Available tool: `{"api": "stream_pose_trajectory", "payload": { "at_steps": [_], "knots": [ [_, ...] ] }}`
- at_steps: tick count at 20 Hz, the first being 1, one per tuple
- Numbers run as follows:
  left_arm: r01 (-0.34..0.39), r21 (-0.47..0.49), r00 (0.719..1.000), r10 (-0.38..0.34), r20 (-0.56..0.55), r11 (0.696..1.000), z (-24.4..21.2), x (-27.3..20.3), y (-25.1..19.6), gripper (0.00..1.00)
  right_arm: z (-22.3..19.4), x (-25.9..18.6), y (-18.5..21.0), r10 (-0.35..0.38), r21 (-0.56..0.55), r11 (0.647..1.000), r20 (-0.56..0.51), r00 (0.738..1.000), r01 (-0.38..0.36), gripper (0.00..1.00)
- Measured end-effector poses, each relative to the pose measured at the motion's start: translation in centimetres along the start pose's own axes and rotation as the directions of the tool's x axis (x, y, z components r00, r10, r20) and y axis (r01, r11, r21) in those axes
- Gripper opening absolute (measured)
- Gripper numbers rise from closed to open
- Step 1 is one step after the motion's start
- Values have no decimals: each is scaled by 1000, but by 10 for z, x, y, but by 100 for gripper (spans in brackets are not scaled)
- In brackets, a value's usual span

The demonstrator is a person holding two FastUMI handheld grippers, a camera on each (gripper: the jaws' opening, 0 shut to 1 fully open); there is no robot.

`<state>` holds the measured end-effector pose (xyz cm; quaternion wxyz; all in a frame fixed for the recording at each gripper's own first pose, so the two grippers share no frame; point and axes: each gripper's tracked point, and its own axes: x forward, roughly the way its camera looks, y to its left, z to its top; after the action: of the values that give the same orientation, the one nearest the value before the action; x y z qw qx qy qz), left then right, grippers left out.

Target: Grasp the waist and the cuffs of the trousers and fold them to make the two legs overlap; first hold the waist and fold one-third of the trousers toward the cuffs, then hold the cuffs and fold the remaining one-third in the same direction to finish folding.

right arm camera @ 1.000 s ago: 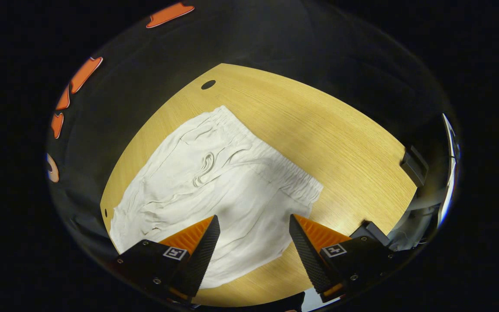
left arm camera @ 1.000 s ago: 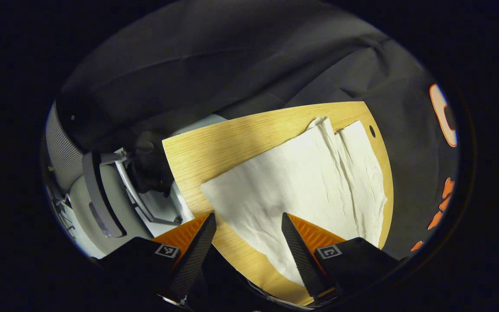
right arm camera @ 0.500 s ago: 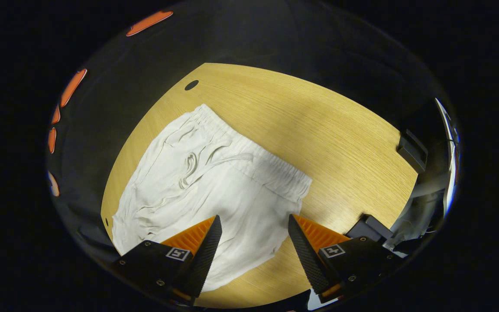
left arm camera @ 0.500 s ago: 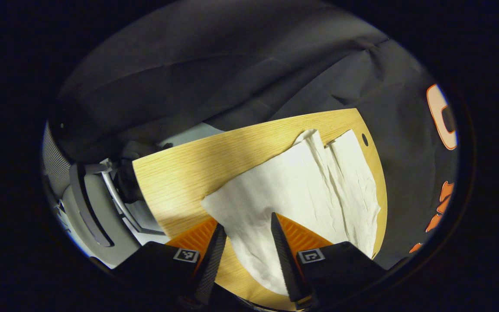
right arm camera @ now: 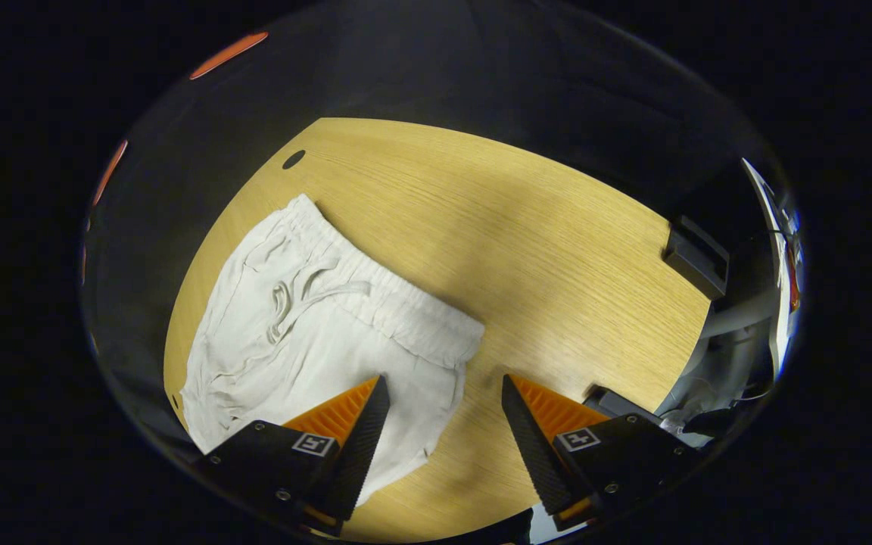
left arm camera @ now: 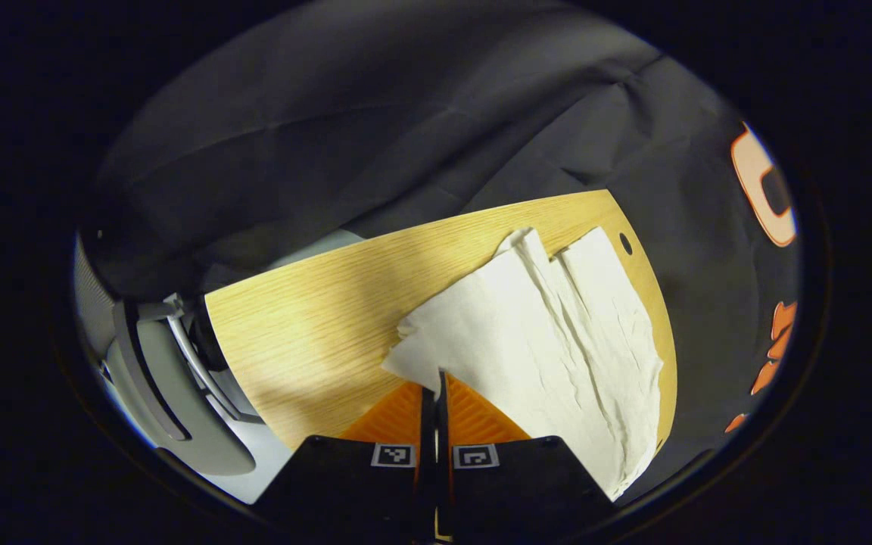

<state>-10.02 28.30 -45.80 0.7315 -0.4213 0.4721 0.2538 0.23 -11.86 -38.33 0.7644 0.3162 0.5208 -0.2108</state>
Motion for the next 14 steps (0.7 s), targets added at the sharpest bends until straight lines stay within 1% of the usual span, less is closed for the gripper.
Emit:
{"api": "stream_pose_trajectory", "payload": {
  "at_steps": [1,3,4,5,6,7,8,9,10,11,12,14],
  "knots": [
    [-1,11,1000,1,0,1000,1,-3,-7,4,1,3,1,-1,3,1000,4,1000,1,89],
    [4,31,1000,-4,3,999,7,-7,-19,3,2,9,0,-36,2,999,6,999,36,86],
    [6,45,1000,-6,10,999,11,-10,-23,5,4,11,3,-50,-7,999,17,999,50,86],
    [18,52,1000,-19,22,998,16,-12,-32,6,4,12,6,-50,-24,998,19,999,50,84],
    [33,56,999,-34,26,998,19,-15,-41,4,6,13,6,-68,-47,996,30,997,70,82],
    [52,63,998,-54,31,997,22,-19,-51,3,6,17,7,-77,-60,995,28,997,78,75],
    [57,79,998,-60,35,995,25,-22,-57,5,6,15,8,-85,-64,994,24,996,86,69],
    [65,95,997,-70,44,993,29,-25,-63,5,5,17,7,-91,-58,994,23,996,92,51],
    [73,102,996,-78,52,992,35,-28,-68,4,4,19,11,-64,-36,997,12,998,64,43],
    [88,97,994,-94,58,991,38,-32,-75,4,5,19,12,-51,-5,999,15,999,52,17],
    [99,95,993,-105,60,991,42,-34,-81,5,7,15,14,-21,35,999,20,1000,21,12],
    [124,104,989,-131,67,987,50,-39,-92,5,11,6,19,39,101,994,24,999,-41,9]
  ]
}}
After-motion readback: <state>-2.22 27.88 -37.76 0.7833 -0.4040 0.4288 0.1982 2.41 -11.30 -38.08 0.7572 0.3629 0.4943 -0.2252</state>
